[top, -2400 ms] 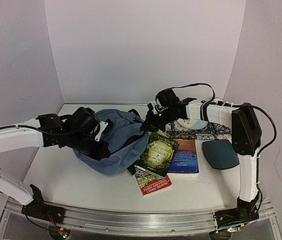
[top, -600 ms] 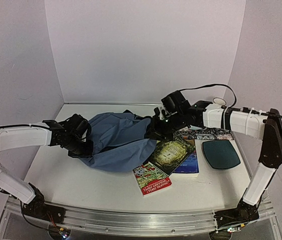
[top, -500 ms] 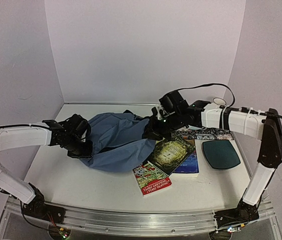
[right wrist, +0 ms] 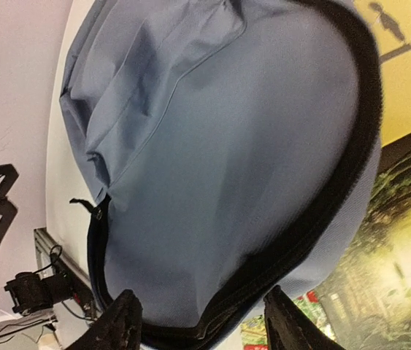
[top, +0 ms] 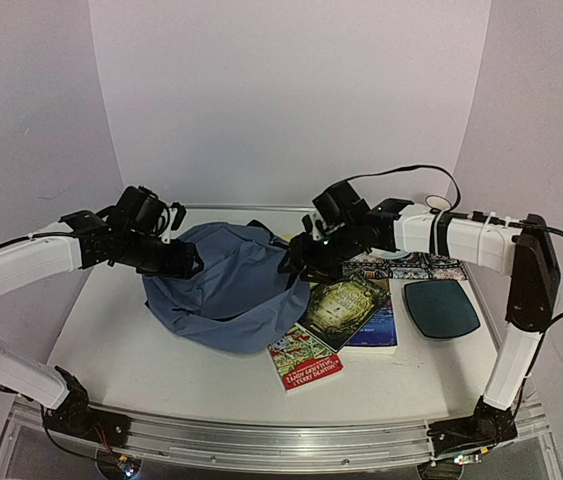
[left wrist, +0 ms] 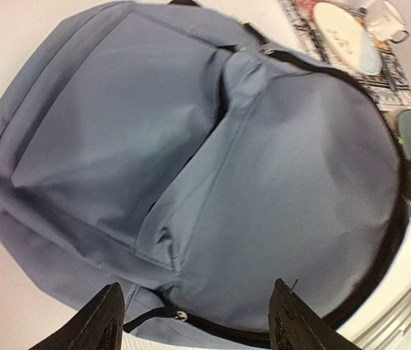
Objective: Pack the student bag
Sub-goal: Put down the book in the student bag, then adjust the largest pocket of the bag to the student bag.
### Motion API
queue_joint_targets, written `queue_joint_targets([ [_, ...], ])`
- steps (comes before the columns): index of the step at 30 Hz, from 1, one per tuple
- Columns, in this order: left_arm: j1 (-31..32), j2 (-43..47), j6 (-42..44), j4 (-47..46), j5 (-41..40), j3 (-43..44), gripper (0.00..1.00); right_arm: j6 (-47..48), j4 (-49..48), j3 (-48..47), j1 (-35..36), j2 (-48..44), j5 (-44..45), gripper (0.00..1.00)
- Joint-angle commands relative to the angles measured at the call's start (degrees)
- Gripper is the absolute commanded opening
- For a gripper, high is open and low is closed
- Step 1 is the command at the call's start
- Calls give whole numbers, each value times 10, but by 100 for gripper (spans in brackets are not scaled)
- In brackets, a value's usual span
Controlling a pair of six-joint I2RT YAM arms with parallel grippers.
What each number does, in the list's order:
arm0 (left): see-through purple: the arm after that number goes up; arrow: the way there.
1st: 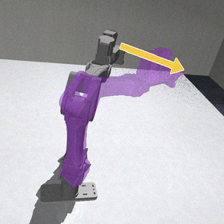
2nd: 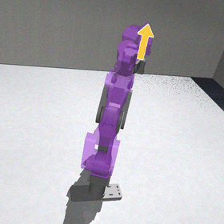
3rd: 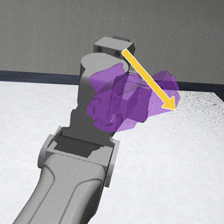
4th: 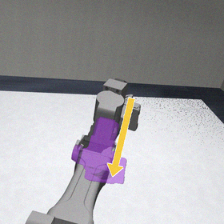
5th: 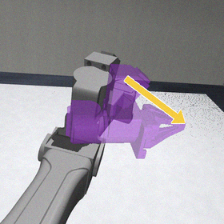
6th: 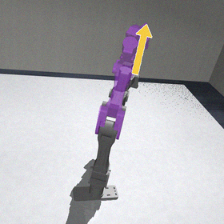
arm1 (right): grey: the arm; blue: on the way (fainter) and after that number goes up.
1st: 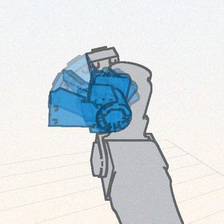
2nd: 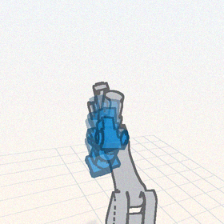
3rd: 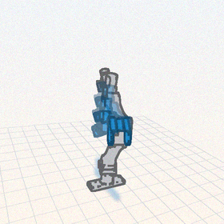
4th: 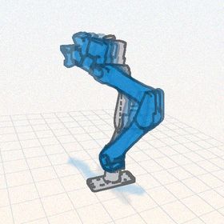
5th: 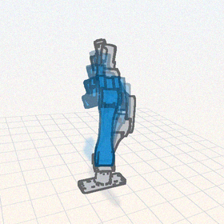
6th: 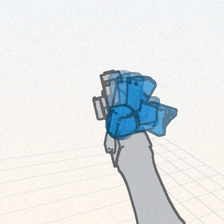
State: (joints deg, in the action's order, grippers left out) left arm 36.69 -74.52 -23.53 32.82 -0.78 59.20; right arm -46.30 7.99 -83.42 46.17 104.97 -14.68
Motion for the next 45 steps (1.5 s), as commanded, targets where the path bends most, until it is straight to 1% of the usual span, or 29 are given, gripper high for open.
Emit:
queue_joint_targets([
  [1, -1, -10, 38, -20, 45, 52, 70, 31, 48, -28, -27, -30, 42, 61],
  [4, -1, -34, 45, -33, 78, 76, 72, 42, 60, -39, -35, -27, 57, 66],
  [8, 0, -65, 48, -55, 116, 96, 73, 43, 61, -57, -37, -13, 51, 66],
  [11, 12, -99, 46, -77, 140, 111, 74, 40, 60, -73, -37, 0, 36, 66],
  [15, 37, -137, 47, -91, 142, 125, 74, 28, 59, -79, -37, 16, 33, 65],
  [20, 64, -161, 46, -105, 137, 133, 74, 9, 58, -66, -37, 28, 40, 64],
  [27, 93, -195, 50, -116, 131, 143, 75, -7, 38, -60, -31, 53, 8, 63],
  [39, 107, -198, 41, -146, 126, 126, 75, -14, 6, -90, -18, 81, -39, 59],
  [45, 109, -205, 10, -184, 134, 115, 75, -18, -4, -108, -13, 98, -37, 58],
])
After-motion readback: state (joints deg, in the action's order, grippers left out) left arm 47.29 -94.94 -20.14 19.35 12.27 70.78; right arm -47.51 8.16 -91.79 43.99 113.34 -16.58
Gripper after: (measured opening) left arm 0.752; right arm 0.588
